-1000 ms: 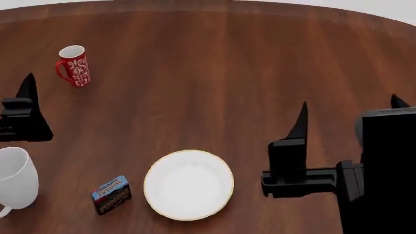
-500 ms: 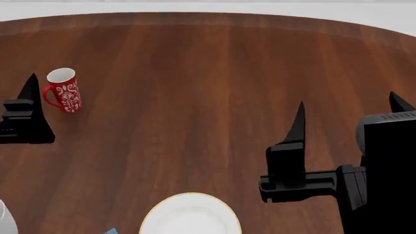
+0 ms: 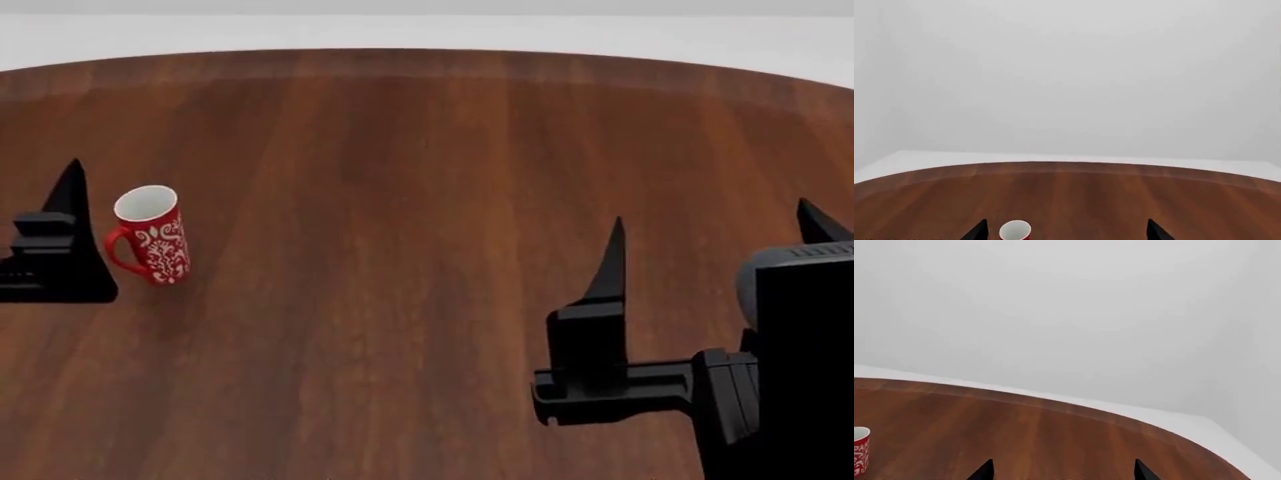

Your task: Put the white mug on the plate.

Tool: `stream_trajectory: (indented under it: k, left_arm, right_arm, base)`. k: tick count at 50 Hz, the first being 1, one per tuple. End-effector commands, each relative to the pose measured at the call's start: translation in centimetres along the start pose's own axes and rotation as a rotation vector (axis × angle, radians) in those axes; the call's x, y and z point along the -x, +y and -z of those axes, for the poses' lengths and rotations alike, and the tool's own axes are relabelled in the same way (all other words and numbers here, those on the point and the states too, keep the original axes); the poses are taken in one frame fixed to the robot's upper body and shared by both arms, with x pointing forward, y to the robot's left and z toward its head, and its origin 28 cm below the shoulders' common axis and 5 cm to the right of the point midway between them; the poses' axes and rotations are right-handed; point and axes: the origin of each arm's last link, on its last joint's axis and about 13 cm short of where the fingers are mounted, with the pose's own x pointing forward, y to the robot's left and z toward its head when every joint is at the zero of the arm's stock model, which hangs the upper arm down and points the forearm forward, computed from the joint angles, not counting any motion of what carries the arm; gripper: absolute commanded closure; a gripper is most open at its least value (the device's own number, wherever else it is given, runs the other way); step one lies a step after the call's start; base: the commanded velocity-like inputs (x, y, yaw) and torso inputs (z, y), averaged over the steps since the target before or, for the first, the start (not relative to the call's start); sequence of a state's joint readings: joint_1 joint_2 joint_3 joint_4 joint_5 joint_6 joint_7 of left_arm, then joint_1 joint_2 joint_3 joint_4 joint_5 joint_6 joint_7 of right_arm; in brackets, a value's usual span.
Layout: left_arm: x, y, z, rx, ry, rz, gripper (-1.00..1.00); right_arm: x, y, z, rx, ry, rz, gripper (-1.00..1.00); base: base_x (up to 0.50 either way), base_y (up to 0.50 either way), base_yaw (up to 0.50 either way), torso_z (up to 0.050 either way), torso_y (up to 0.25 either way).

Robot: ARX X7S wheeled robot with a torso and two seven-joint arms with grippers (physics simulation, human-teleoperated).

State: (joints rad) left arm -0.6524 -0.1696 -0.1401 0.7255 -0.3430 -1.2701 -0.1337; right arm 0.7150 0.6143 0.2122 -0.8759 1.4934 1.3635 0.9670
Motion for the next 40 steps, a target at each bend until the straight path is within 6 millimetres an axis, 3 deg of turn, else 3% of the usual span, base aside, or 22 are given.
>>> stream_trajectory:
  k: [1, 16, 23, 40]
  left_arm:
    - [0.09, -0.16, 0.36, 0.000, 0.012, 0.009, -1.00]
    - [0.00, -0.24, 0.47, -0.008, 0.015, 0.014, -1.00]
    - [0.03, -0.20, 0.48, -0.005, 0.016, 0.013, -1.00]
    - [0.10, -0.24, 0.84, 0.002, 0.011, 0.025, -1.00]
  right_arm:
    - [0.15, 0.00, 0.14, -0.010, 0.004, -0.001, -1.00]
    - [0.28, -0.03, 0.19, -0.012, 0.002, -0.003, -1.00]
    - [0.28, 0.04, 0.08, -0.010, 0.003, -0.012, -1.00]
    - [0.30, -0.03, 0.14, -0.012, -0.006, -0.009, -1.00]
  base:
    - [0.00, 0.00, 0.00, 0.000, 0.000]
    - [0.00, 0.00, 0.00, 0.000, 0.000]
    - [-0.36, 0.00, 0.00, 0.000, 0.001]
    - [-0.03, 0.17, 0.00, 0.000, 0.000]
